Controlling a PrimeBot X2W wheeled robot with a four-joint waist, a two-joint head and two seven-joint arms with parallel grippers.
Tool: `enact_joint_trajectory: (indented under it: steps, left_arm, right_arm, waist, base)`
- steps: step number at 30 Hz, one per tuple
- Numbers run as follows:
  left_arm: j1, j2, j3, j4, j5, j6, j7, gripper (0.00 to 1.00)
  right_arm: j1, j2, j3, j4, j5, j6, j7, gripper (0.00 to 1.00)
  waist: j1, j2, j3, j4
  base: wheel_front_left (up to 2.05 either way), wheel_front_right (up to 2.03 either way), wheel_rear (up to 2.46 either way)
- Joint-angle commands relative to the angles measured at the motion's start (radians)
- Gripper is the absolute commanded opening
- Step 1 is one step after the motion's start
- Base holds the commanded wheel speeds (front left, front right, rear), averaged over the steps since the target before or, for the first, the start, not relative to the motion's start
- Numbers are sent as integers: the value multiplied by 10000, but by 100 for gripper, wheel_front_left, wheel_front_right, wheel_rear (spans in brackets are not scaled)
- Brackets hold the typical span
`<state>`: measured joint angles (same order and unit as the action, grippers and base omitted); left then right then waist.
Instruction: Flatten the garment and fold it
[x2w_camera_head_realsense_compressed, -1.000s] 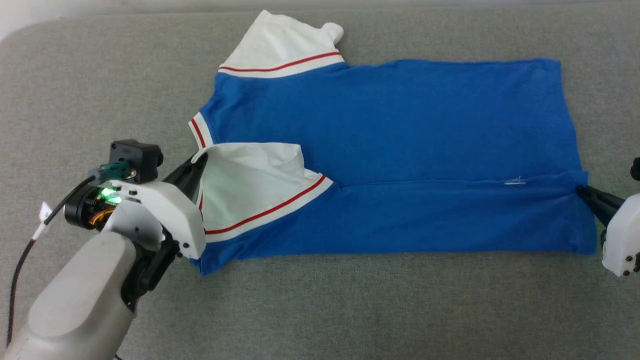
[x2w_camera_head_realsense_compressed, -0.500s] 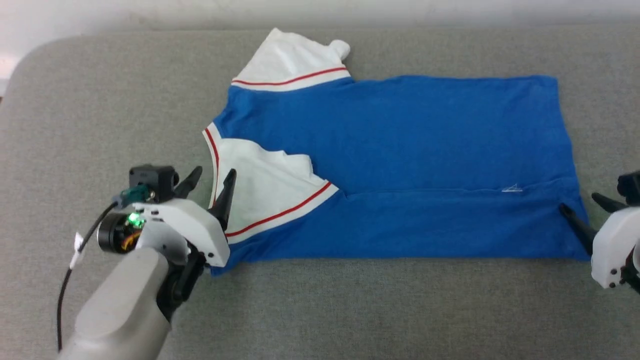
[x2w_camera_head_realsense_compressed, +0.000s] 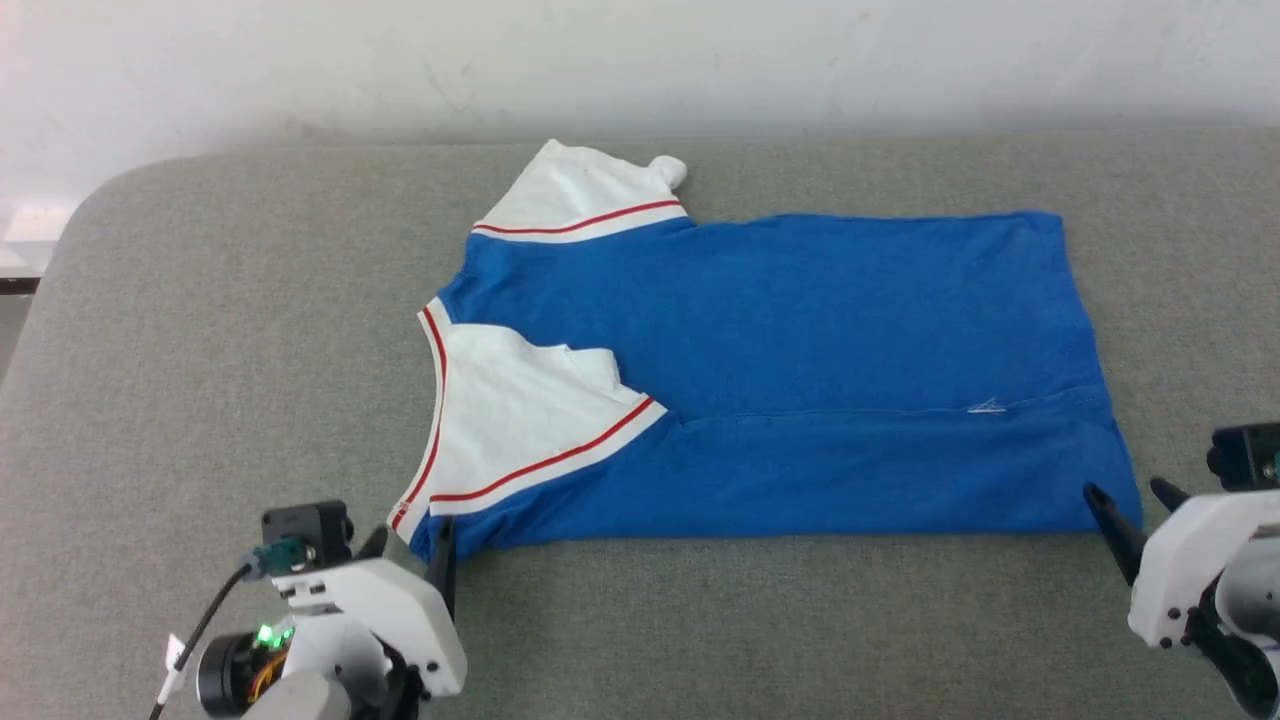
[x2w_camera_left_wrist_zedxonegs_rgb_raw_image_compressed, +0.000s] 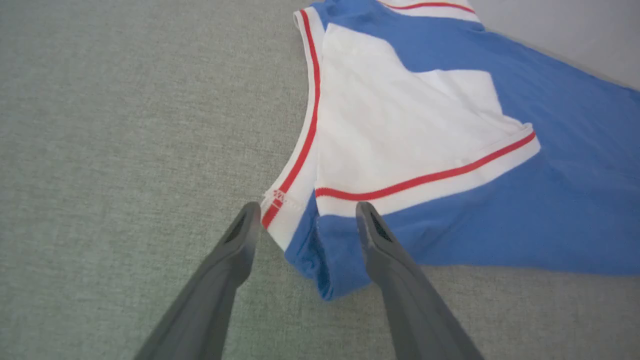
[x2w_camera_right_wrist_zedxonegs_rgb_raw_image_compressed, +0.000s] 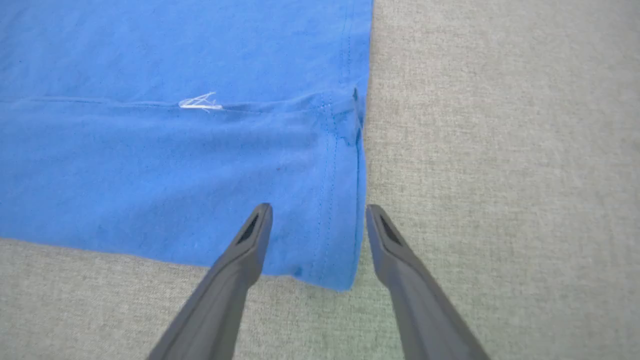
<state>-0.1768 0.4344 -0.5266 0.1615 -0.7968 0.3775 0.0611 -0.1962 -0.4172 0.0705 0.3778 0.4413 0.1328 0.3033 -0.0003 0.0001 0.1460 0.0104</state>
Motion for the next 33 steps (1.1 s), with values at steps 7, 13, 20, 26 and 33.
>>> enact_joint_trajectory:
  steps: [7, 13, 20, 26, 33]
  left_arm:
    - [448, 550, -242, -979, 163, 810, 1087, 100]
    - [293, 504, -239, -792, 164, 961, 1207, 100]
    - [50, 325, -483, -31, -79, 473, 1524, 0]
    - [-75, 146, -432, 203, -107, 17, 919, 0]
    - [-207, 12, -496, -445, 189, -164, 193, 0]
  right_arm:
    - [1443, 1530, -1840, -2801, -1485, -21, 1720, 100]
    - [1896, 2110, -2296, -4363, -1906, -21, 2536, 100]
    - [1962, 2177, -2525, -4960, -2061, -21, 2878, 100]
    - [1780, 2201, -2969, -4563, -2534, -21, 2964, 100]
    - [1203, 2612, -3246, -3596, -3351, -21, 3178, 100]
  waist:
    - [3, -1, 275, -215]
    - [3, -1, 737, -400]
    - [3, -1, 1129, -486]
    - [3, -1, 951, -262]
    - [3, -1, 742, 128]
  base:
    - [0, 0, 0]
    - [0, 0, 0]
    - [0, 0, 0]
    - [0, 0, 0]
    - [0, 0, 0]
